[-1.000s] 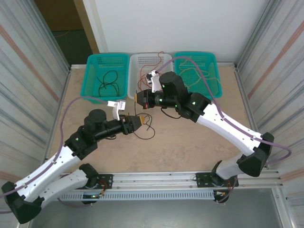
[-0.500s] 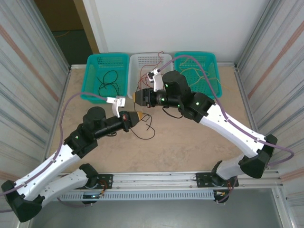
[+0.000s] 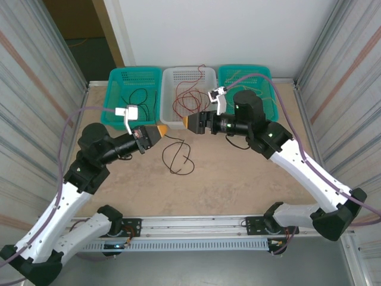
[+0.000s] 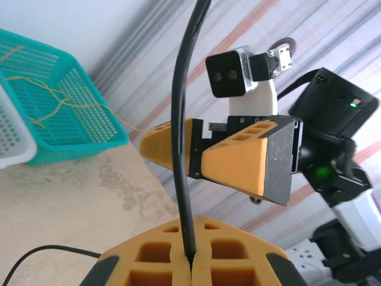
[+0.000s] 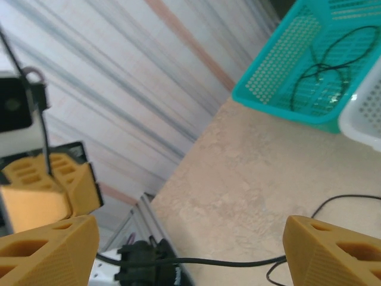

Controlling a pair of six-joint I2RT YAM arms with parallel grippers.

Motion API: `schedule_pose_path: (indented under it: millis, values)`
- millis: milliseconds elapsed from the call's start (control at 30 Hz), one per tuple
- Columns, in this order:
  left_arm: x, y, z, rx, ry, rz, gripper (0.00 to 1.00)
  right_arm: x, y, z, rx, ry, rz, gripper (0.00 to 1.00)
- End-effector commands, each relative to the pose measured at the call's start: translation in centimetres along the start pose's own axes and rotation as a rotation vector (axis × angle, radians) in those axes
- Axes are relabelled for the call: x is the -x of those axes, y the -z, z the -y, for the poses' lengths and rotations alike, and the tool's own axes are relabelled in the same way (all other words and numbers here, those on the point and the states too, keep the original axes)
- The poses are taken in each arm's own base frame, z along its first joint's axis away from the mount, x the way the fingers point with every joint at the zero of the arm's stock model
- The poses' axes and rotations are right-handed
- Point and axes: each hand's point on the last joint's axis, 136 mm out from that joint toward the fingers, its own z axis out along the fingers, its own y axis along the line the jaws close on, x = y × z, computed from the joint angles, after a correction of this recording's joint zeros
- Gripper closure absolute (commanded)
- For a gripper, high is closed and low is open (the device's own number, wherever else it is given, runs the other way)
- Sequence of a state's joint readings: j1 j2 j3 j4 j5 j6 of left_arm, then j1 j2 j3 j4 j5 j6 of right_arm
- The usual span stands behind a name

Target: Untangle the cables

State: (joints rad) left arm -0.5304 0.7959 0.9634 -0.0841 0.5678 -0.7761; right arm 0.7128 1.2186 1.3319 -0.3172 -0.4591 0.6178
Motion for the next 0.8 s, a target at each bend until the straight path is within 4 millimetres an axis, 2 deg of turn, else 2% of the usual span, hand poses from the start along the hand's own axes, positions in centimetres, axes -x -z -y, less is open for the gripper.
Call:
schedule_pose_path:
  millis: [0, 133, 300, 433, 667, 767]
  values:
    - [0.3, 0.3, 4.1, -0.164, -0.007, -0.066, 1.00, -0.2, 0.9, -4.0, 0.162, 0.105, -0.025, 0.21]
    - [0.8, 0.0, 5.1, -0.218, -0.005, -0.075, 1.00, -1.8, 0.5, -6.0, 0.204, 0.192, -0.082, 0.21]
    - [1.2, -0.1, 5.3, -0.220, -0.003, -0.075, 1.00, -3.3, 0.5, -8.7, 0.279, 0.270, -0.129, 0.21]
    - [1.5, -0.1, 5.2, -0.219, 0.002, -0.065, 1.00, -3.8, 0.3, -9.0, 0.293, 0.272, -0.154, 0.25]
    - [2.4, 0.2, 4.8, -0.200, 0.006, -0.027, 1.00, -4.5, -0.5, -8.9, 0.293, 0.263, -0.187, 0.46]
    - [2.9, 0.4, 4.6, -0.200, 0.013, -0.005, 1.00, -4.8, -0.6, -9.0, 0.292, 0.263, -0.201, 0.63]
